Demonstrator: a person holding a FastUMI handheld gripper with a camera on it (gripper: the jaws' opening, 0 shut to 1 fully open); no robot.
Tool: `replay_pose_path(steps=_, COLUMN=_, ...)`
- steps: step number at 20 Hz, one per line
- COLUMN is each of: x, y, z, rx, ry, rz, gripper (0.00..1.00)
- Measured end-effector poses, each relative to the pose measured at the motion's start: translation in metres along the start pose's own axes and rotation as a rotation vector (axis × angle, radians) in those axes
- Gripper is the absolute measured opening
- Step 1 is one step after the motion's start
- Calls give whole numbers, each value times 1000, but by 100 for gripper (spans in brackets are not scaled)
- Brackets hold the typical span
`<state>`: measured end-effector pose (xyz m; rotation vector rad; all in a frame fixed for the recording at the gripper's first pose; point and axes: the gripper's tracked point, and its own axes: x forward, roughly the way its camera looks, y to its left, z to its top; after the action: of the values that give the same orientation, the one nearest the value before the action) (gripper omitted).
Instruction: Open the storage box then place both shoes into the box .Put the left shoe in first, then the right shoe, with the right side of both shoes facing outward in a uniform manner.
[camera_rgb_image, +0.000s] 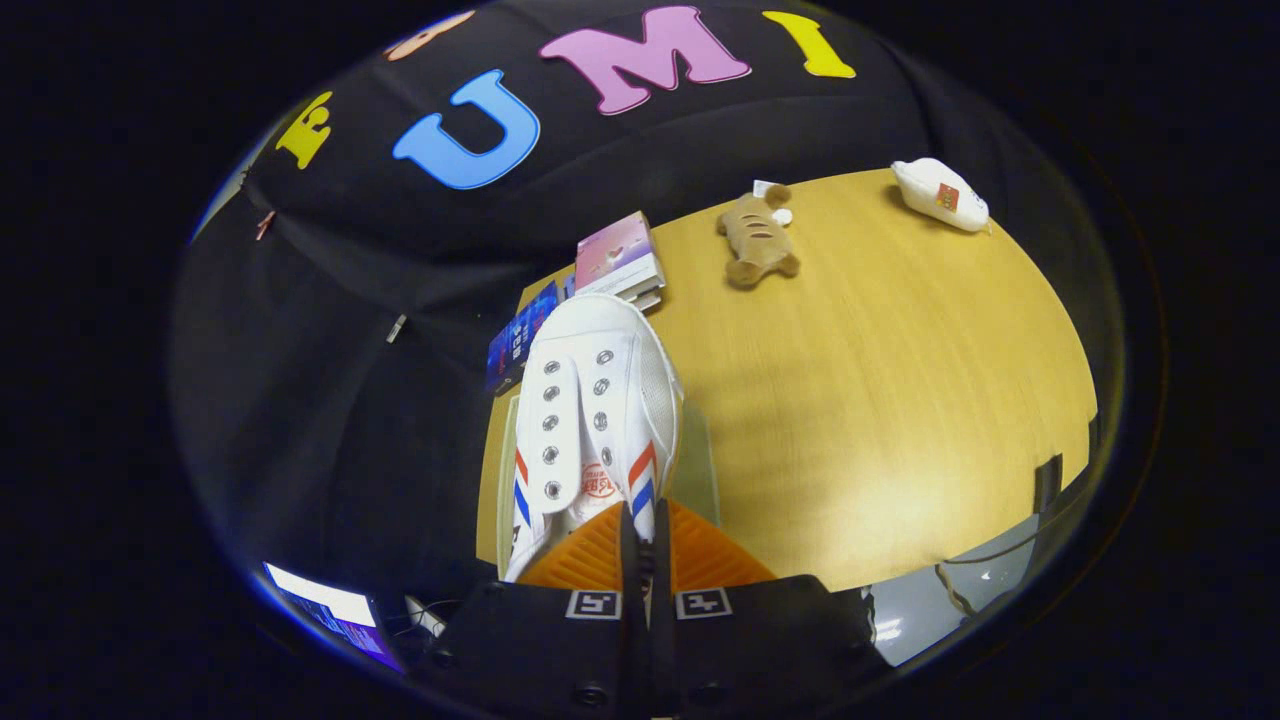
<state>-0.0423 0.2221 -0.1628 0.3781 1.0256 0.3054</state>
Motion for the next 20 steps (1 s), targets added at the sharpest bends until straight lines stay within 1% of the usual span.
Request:
replay_pose_path(steps=3, x=21, y=19, z=-12, rx=-39, ry=37, rz=-3, gripper=5)
replay_pose_path(steps=7, x=46, y=29, z=-32, rx=-60, ry=76, rz=-40, gripper=5)
replay_pose_path(steps=15, x=66, y=20, z=-45, rx=-96, ry=108, rz=-110, gripper=5)
replay_pose_path(steps=16, x=67, y=22, z=-46, rx=-92, ry=110, rz=-103, gripper=8)
replay_pose_path(steps=17, x=67, y=28, z=-46, rx=-89, ry=106, rz=-79, gripper=13)
replay_pose_path(steps=18, x=66, y=42, z=-42, rx=-82, ry=92, rz=-23, gripper=27)
replay_pose_path(steps=19, x=63, y=53, z=-38, rx=-81, ry=73, rz=9, gripper=37)
replay_pose_path(steps=20, x=60, y=57, z=-32, rx=-93, ry=52, rz=25, gripper=41)
